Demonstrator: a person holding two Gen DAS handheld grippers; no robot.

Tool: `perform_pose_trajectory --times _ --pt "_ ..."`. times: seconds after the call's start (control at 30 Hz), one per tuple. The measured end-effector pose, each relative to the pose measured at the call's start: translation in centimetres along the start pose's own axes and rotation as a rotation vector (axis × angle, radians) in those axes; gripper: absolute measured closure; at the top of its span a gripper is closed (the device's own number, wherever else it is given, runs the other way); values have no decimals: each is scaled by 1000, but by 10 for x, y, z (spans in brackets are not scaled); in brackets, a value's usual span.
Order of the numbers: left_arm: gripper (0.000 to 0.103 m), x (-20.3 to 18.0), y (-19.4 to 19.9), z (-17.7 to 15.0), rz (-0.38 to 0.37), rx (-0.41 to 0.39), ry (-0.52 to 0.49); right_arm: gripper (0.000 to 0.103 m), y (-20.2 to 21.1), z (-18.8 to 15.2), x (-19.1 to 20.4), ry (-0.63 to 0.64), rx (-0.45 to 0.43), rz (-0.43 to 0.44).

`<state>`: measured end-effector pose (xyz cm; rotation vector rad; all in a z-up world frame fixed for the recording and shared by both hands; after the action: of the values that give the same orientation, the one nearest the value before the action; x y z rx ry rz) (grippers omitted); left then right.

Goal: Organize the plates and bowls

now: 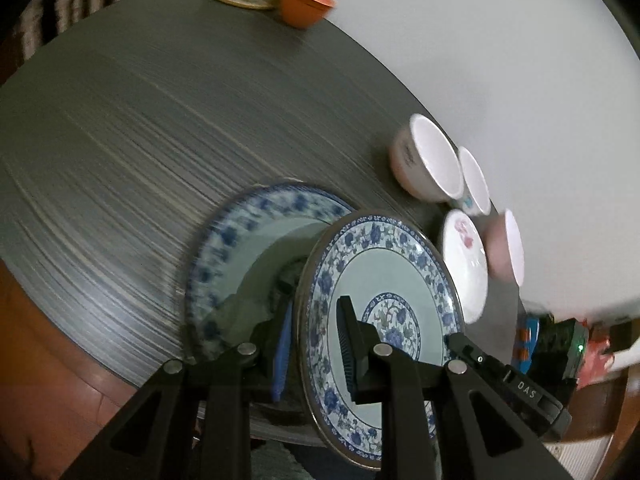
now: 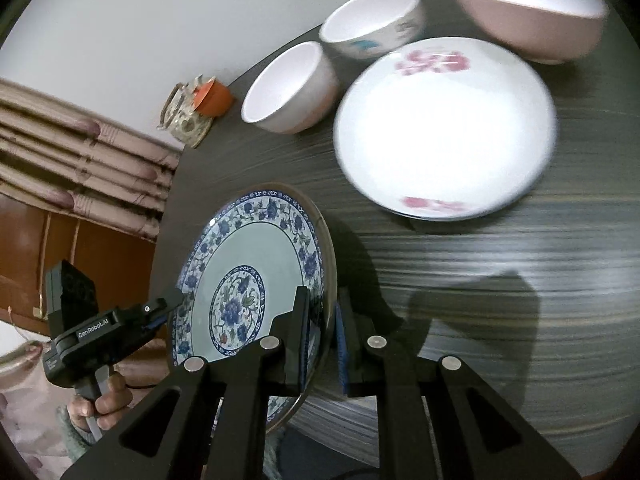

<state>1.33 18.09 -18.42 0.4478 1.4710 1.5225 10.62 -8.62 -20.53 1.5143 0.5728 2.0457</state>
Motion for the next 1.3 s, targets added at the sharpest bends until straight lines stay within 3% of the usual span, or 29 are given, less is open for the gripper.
perform_pose_trajectory --times 0.3,0.9,1.3 --pt "82 40 -2 13 19 -11 77 90 -48 3 18 14 62 -3" --pt "82 56 -21 18 42 4 110 87 -72 -3 29 101 90 -93" --pt "80 60 -27 15 89 13 94 71 -82 -8 43 198 102 -158"
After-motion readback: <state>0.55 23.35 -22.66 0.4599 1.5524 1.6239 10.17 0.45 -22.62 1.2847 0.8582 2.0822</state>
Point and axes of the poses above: each gripper's, at about its wrist camera, not at the fingertips, and y roughly against the way its jaws point, x to its left, z to its top, the point moved 7 cm from there along -y, roughly the way its jaws point, and after that the axes turned 13 degrees about z, right-handed, at the moved point
